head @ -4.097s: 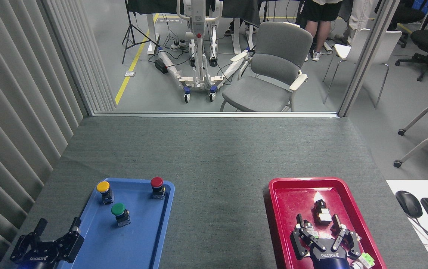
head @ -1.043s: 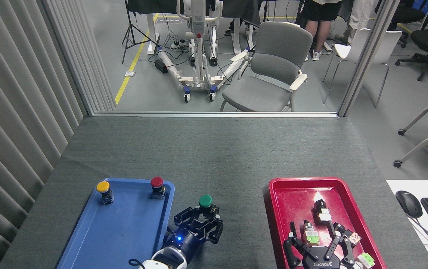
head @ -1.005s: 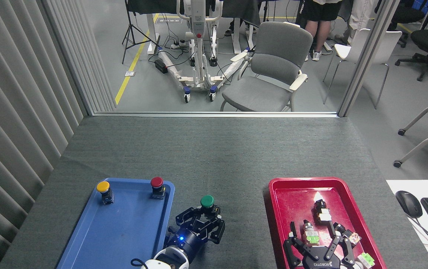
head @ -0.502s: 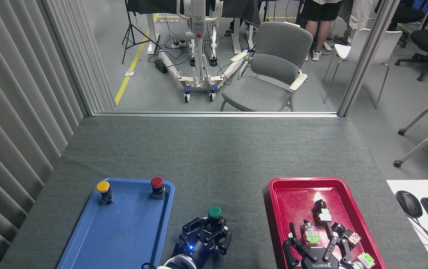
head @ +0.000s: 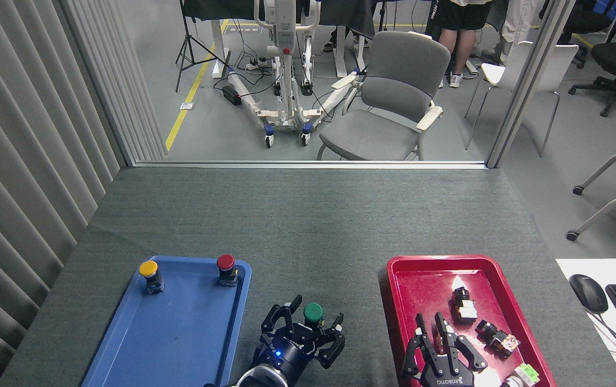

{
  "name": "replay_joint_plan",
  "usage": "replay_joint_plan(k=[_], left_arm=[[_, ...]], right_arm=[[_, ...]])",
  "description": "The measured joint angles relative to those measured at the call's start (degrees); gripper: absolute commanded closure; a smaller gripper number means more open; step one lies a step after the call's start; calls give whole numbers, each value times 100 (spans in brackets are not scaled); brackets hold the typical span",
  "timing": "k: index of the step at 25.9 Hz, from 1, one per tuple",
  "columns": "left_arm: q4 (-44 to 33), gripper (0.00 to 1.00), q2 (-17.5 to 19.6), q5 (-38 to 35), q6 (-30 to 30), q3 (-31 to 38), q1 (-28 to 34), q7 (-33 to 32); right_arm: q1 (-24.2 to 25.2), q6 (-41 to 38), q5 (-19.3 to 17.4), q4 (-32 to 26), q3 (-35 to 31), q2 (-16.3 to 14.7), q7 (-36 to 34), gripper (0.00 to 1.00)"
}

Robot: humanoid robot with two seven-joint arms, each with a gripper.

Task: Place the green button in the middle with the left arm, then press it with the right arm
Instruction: 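Carry the green button with the left hand to the table middle, then release the green button and withdraw the left hand, then move the right hand over the green button and press down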

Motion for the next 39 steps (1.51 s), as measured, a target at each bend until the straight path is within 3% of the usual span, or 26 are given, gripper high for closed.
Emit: replay_joint_plan(k=[6,9,15,21,31,36,38,39], left_arm=[[-2185,0,757,17,411,572,1023,-302],[-2749,0,1085,17,513,1163,1483,-459],[-2560,0,1540,26,524,2166,1936,-506],[-2459,0,1593,120,526,2803,2009,-530],[-2511,0,1592,228,65,3206,2107,-549],[-2481,0,1593,357,-24,3255,2127,-483],[-2478,0,1597,379,-29,3261,2132,-468],[-2478,0,1598,385,-31,3265,2133,-462]], right_arm=[[-308,-98,35,44,442,121,5,100],[-549,-86,99,182,697,260,42,100],[-984,79,174,638,1143,482,174,100],[-1326,93,277,1088,1408,684,616,100],[-1615,63,302,1856,1680,858,1429,100],[-1604,67,299,1837,1692,856,1423,100],[-1594,59,294,1611,1636,843,1107,100],[-1589,59,288,1473,1583,839,811,93]])
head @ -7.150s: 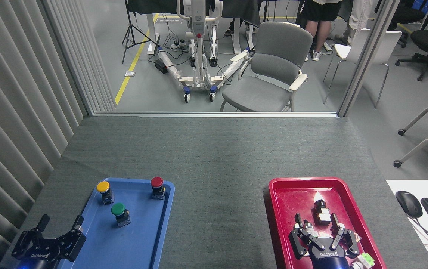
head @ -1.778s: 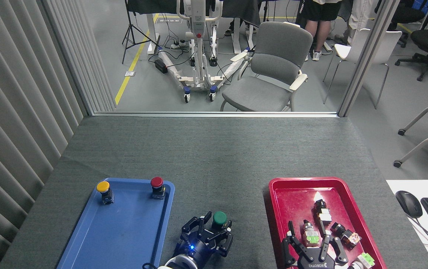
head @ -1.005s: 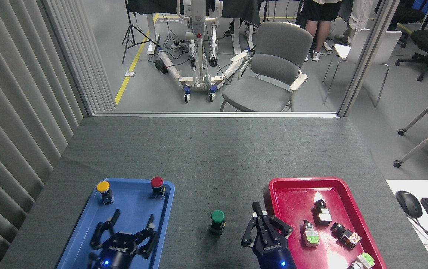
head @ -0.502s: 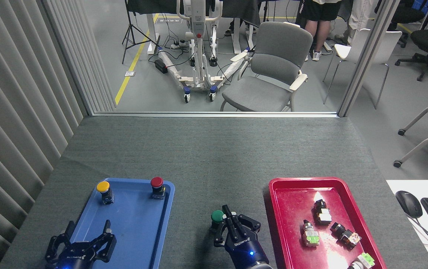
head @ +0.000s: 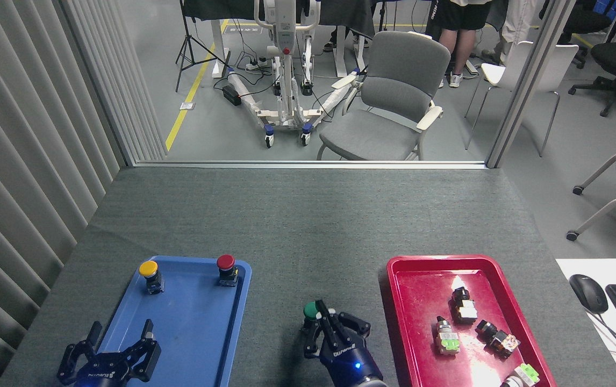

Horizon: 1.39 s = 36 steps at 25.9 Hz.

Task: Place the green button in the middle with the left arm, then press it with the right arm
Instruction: 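Move the right hand over the green button and press down, then lift the right hand off the button and withdraw it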

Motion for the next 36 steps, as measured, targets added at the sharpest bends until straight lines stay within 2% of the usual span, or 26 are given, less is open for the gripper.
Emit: replay_joint_plan(k=[1,4,5,7,11,14,18,30,36], left_arm=[[0,0,1,4,-3,6,1,1],[-5,0,3,14,-7,20,3,5],[-11,0,3,16,-8,22,2,5],[-14,0,3,19,-8,24,2,5],[-13,0,0,21,-8,30,2,7],[-1,0,-1,27,-8,36,2,14],[5,0,-3,169,-6,69,2,15],[-18,0,3,465,-428,173,5,-38],[-67,0,-4,469,-570,359,64,-65]], right_arm=[[23,12,-9,-113,-59,-4,-255,77],[93,103,-45,-403,-288,-22,-685,3],[138,138,-62,-488,-363,-30,-729,0],[303,195,-92,-711,-590,-44,-820,0],[934,269,-142,-1222,-1133,-91,-857,0],[1375,389,-264,-1516,-1457,-273,-807,0],[1682,456,-345,-1676,-1707,-470,-741,0],[1923,468,-377,-1736,-1775,-719,-721,0],[1938,468,-378,-1737,-1775,-740,-750,0]])
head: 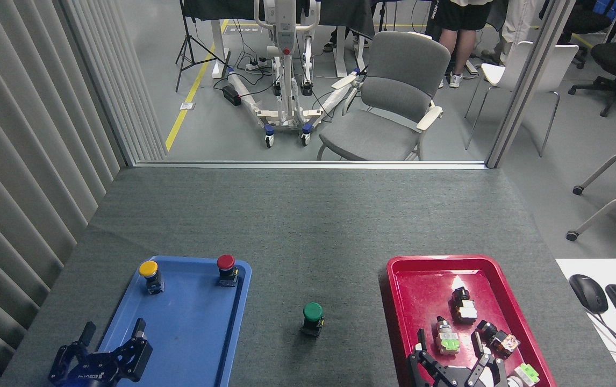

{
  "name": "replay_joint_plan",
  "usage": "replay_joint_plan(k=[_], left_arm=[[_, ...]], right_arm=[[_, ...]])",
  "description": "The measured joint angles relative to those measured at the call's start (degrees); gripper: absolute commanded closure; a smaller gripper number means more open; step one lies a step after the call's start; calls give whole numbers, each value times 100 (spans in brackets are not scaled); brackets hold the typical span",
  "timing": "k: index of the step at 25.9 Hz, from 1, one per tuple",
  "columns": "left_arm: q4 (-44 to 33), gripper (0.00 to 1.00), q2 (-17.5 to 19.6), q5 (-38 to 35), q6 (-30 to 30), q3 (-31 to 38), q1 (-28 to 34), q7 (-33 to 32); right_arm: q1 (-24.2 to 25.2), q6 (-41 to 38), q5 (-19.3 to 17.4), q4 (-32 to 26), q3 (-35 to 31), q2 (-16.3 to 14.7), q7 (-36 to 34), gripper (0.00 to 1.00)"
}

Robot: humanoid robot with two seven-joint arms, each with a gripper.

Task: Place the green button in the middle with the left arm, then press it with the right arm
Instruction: 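Lift the right hand off the button and withdraw it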

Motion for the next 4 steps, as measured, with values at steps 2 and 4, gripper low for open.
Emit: replay_joint_plan(k=[2,4], left_arm=[[-1,0,-1,2,-56,51,17,-1],[-2,0,-1,5,-102,88,28,-1]], right_arm=[[1,0,0,0,0,0,-9,0],[1,0,0,-5,0,-2,-13,0]])
